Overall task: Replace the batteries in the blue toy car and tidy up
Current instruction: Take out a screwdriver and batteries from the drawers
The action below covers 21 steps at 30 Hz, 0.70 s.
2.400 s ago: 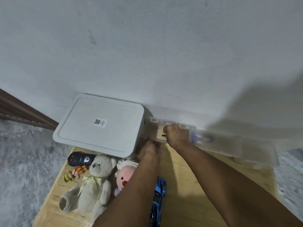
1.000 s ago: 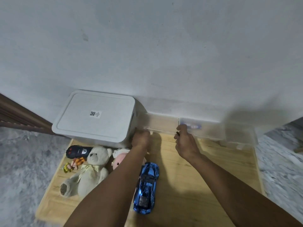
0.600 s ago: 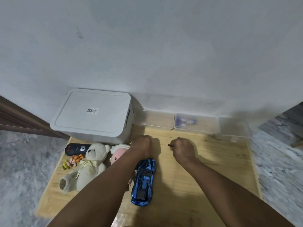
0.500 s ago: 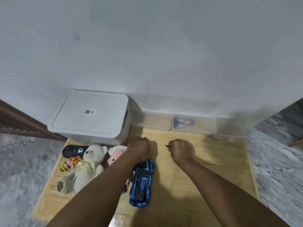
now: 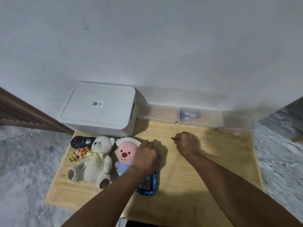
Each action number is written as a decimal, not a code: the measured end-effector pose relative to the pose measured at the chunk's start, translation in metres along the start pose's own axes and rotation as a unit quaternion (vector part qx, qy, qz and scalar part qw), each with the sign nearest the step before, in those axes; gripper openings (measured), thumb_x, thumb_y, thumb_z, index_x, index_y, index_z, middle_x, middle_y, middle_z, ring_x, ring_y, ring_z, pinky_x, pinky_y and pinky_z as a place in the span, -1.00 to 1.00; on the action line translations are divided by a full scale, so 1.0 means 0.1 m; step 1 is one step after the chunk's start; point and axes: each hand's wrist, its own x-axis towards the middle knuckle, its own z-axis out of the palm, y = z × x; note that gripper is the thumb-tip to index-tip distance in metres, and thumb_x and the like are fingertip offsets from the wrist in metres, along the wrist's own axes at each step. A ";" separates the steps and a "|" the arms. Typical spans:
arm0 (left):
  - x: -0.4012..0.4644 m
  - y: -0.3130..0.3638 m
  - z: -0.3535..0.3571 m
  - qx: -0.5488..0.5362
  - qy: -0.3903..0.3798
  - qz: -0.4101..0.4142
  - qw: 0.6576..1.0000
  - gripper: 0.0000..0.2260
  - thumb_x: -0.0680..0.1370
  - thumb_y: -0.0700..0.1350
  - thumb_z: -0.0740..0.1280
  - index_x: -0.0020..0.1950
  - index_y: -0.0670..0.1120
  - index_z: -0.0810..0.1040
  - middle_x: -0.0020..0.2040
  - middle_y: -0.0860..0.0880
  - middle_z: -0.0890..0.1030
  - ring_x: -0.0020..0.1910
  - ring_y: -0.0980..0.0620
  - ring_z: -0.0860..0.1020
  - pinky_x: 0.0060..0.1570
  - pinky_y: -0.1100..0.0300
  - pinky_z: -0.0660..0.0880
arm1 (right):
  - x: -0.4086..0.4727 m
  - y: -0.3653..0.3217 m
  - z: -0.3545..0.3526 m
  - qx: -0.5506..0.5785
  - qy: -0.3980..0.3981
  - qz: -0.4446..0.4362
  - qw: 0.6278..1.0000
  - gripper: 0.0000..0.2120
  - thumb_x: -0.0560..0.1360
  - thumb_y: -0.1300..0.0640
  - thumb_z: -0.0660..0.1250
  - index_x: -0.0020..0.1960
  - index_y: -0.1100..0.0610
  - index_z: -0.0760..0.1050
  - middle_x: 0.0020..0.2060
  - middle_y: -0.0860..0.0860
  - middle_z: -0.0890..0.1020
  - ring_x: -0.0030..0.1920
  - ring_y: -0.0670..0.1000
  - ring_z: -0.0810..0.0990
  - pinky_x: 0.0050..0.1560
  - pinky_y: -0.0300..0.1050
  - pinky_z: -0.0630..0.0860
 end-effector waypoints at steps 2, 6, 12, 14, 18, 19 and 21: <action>-0.06 0.04 0.07 0.024 -0.021 0.000 1.000 -0.71 0.60 -0.04 0.21 0.23 -0.16 0.53 0.22 -0.13 0.54 0.21 -0.10 0.39 0.24 0.06 0.32 | 0.00 0.01 -0.02 0.002 -0.003 -0.004 1.000 -0.83 0.54 0.08 0.32 0.06 0.05 0.65 -0.03 0.03 0.63 0.05 0.08 0.56 -0.15 -0.16 0.37; -0.12 0.18 0.08 0.039 -0.010 -0.037 0.999 -0.70 0.57 -0.06 0.29 0.25 -0.15 0.54 0.23 -0.13 0.52 0.24 -0.11 0.36 0.25 0.03 0.31 | 0.01 0.09 -0.03 0.011 0.001 -0.038 0.999 -0.83 0.53 0.06 0.33 0.05 0.06 0.65 -0.03 0.03 0.64 0.04 0.08 0.56 -0.15 -0.16 0.39; -0.27 0.51 0.05 -0.022 0.000 -0.188 0.982 -0.73 0.58 -0.14 0.21 0.26 -0.11 0.49 0.16 -0.13 0.50 0.13 -0.11 0.44 0.10 0.01 0.43 | -0.04 0.22 -0.04 -0.027 -0.020 -0.097 0.995 -0.82 0.55 0.15 0.29 0.11 0.05 0.60 0.02 0.03 0.62 0.05 0.10 0.57 -0.11 -0.11 0.45; -0.33 0.63 0.07 -0.045 -0.010 -0.236 0.971 -0.62 0.58 -0.10 0.25 0.39 -0.11 0.37 0.29 -0.15 0.41 0.23 -0.13 0.40 0.15 -0.02 0.45 | -0.01 0.24 -0.04 -0.040 -0.030 -0.116 0.992 -0.80 0.53 0.20 0.29 0.10 0.07 0.60 0.01 0.05 0.64 0.03 0.13 0.59 -0.08 -0.08 0.49; -0.39 0.80 0.09 -0.096 -0.009 -0.310 0.946 -0.51 0.59 -0.10 0.23 0.49 -0.11 0.19 0.40 -0.17 0.30 0.34 -0.14 0.32 0.23 -0.01 0.40 | 0.04 0.27 -0.03 -0.049 -0.042 -0.146 0.987 -0.80 0.52 0.24 0.30 0.10 0.08 0.60 0.00 0.08 0.64 0.03 0.15 0.61 -0.05 -0.08 0.51; -0.38 0.82 0.12 -0.106 -0.004 -0.332 0.937 -0.52 0.59 -0.11 0.22 0.49 -0.12 0.19 0.38 -0.17 0.31 0.32 -0.14 0.34 0.23 0.00 0.40 | 0.05 0.29 -0.02 -0.048 -0.043 -0.151 0.986 -0.80 0.52 0.24 0.31 0.10 0.08 0.59 0.00 0.08 0.64 0.03 0.15 0.61 -0.05 -0.08 0.51; -0.34 0.82 0.15 -0.116 0.004 -0.366 0.923 -0.55 0.59 -0.11 0.21 0.47 -0.13 0.22 0.33 -0.18 0.37 0.29 -0.15 0.37 0.21 0.02 0.39 | 0.08 0.33 -0.02 -0.042 -0.044 -0.156 0.986 -0.81 0.52 0.21 0.32 0.11 0.09 0.59 0.01 0.08 0.64 0.03 0.14 0.60 -0.05 -0.07 0.51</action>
